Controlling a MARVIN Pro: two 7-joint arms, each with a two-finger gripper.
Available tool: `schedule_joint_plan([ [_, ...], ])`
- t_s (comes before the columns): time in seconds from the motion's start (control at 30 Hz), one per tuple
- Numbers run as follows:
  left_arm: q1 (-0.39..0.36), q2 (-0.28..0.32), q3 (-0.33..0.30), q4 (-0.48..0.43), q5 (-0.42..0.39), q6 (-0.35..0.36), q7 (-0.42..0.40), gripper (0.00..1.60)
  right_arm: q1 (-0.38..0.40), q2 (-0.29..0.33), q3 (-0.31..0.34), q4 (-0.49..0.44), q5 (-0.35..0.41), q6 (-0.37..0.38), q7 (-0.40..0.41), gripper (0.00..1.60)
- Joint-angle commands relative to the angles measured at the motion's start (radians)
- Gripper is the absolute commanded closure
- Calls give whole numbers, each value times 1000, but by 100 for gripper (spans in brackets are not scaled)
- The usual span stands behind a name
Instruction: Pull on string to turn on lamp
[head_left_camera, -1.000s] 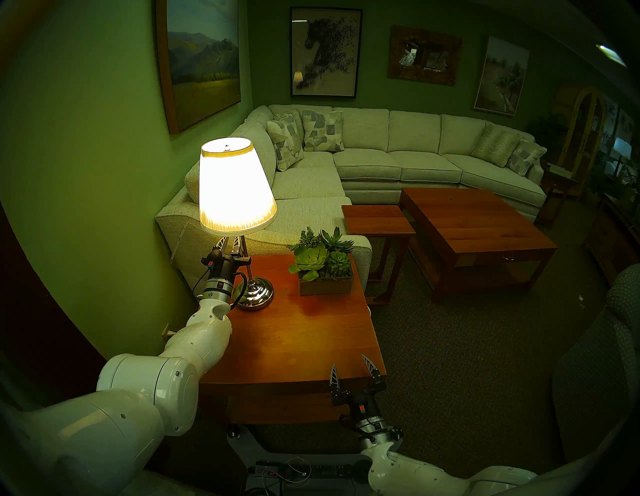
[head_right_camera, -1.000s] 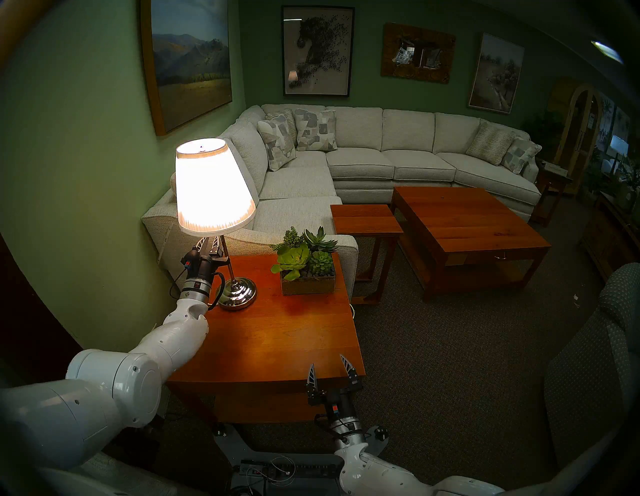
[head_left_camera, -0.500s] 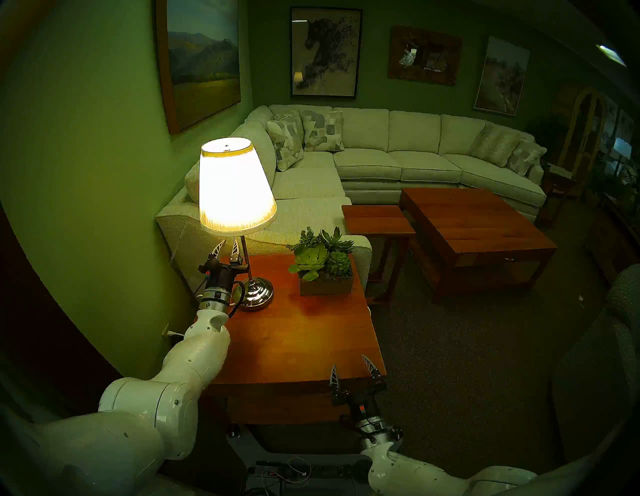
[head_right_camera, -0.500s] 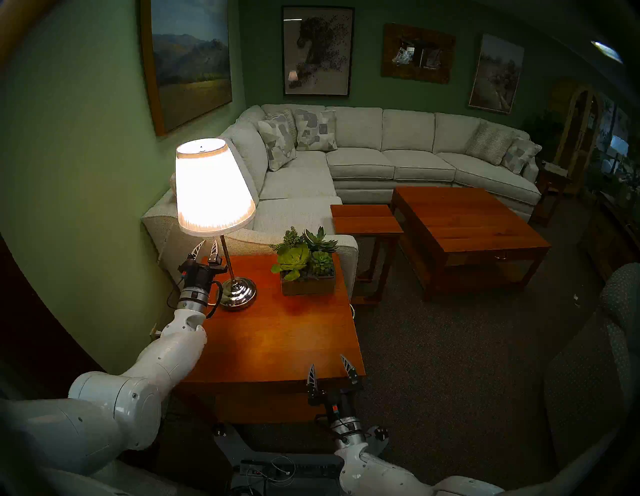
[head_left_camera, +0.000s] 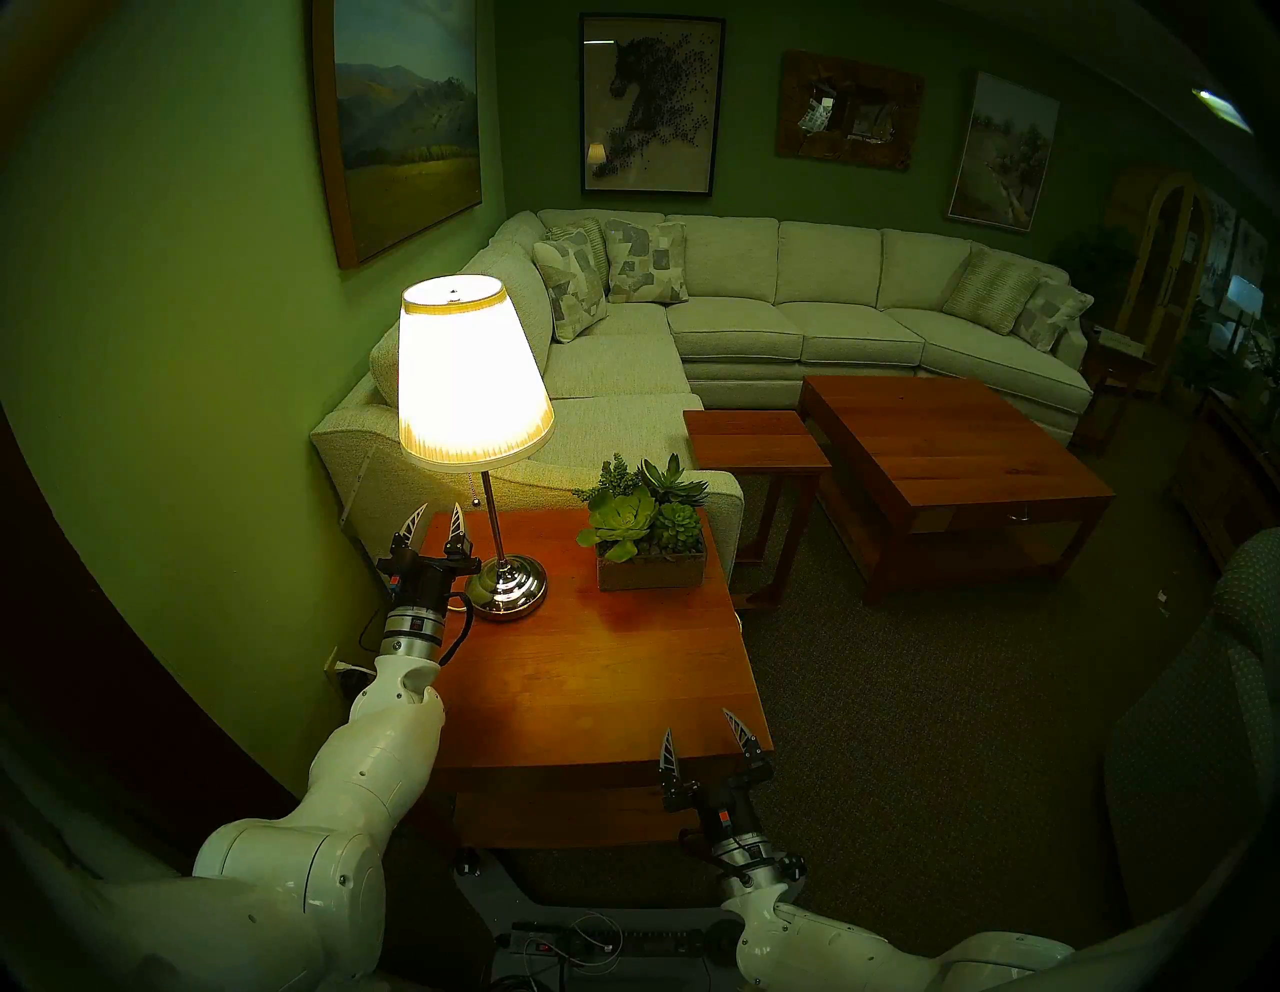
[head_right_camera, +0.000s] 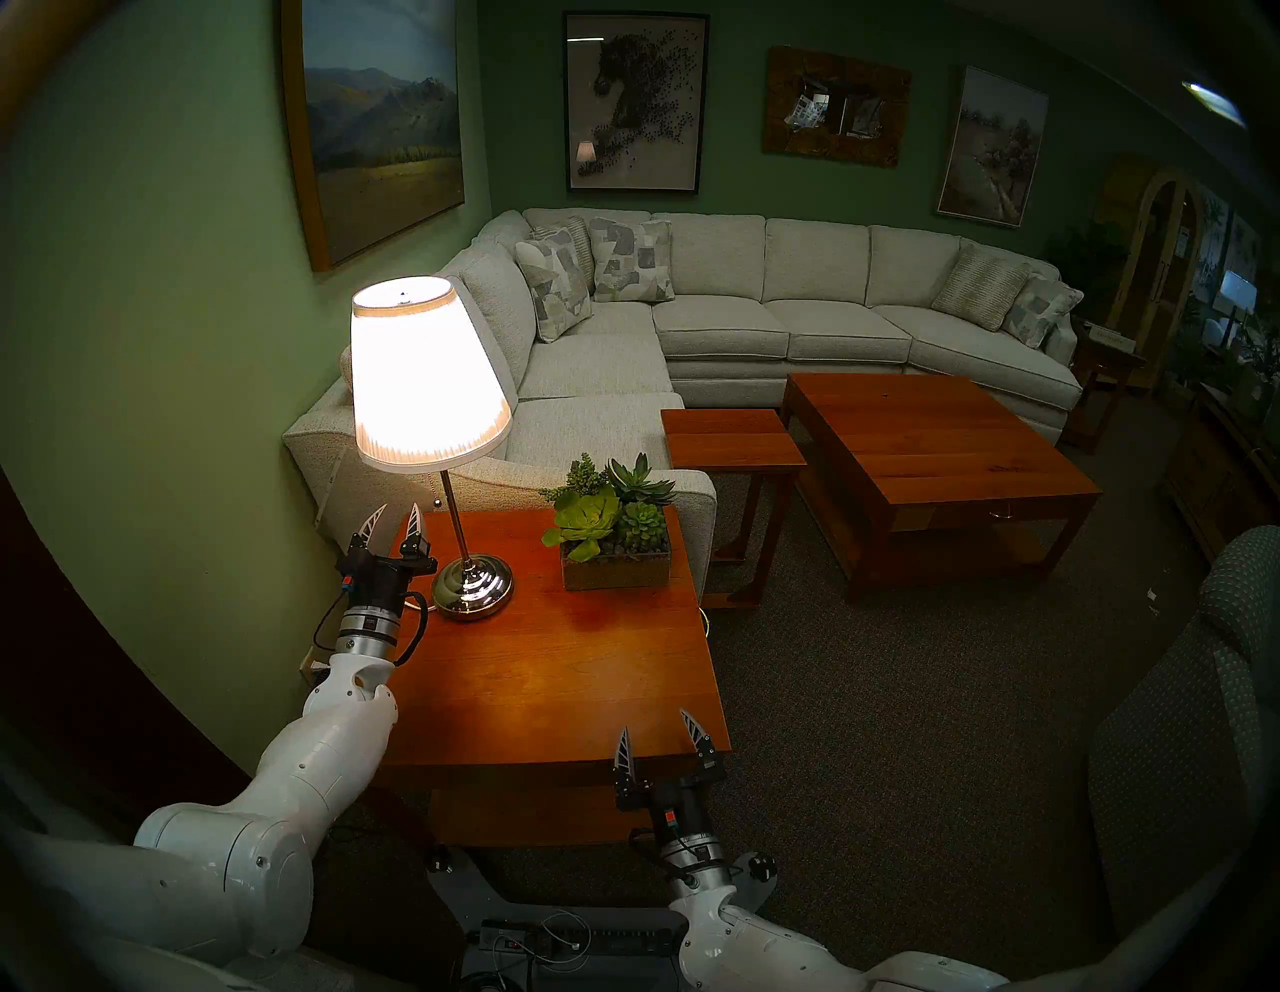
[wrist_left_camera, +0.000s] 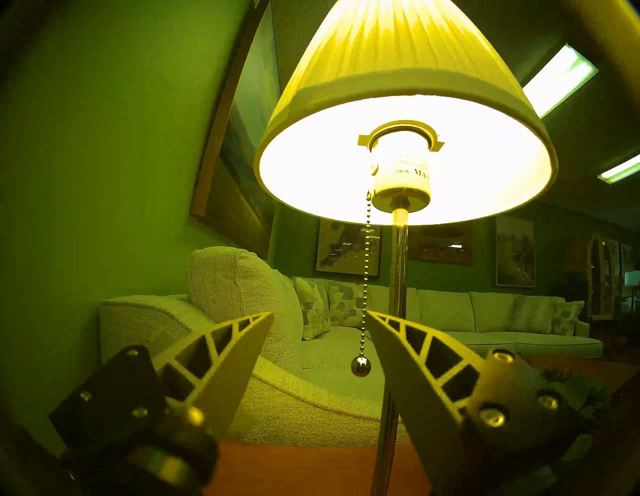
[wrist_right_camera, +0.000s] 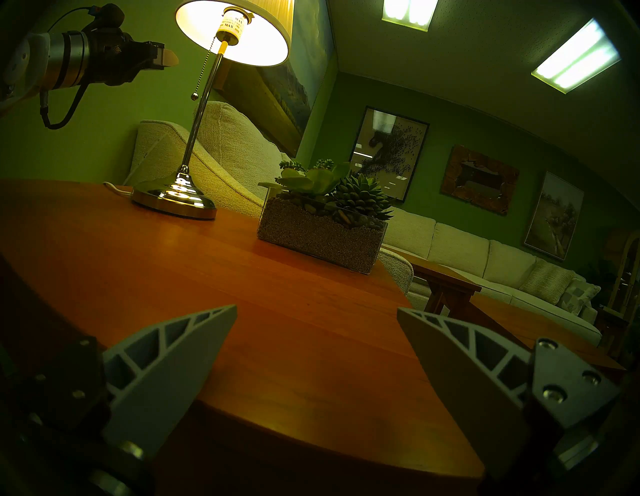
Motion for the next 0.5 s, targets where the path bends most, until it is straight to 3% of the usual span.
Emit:
schedule_joint_plan([
  [0.0, 101, -5, -11, -126, -14, -5, -1, 38, 0, 0, 0, 0, 0, 1, -1, 0],
  [0.03, 97, -6, -11, -106, -17, -18, -8, 37, 0, 0, 0, 0, 0, 1, -1, 0],
  [0.13, 145, -9, -15, -165, -19, -2, -3, 36, 0, 0, 0, 0, 0, 1, -1, 0],
  [0.47, 266, -12, -30, -272, -14, 39, 13, 12, 0, 0, 0, 0, 0, 1, -1, 0],
])
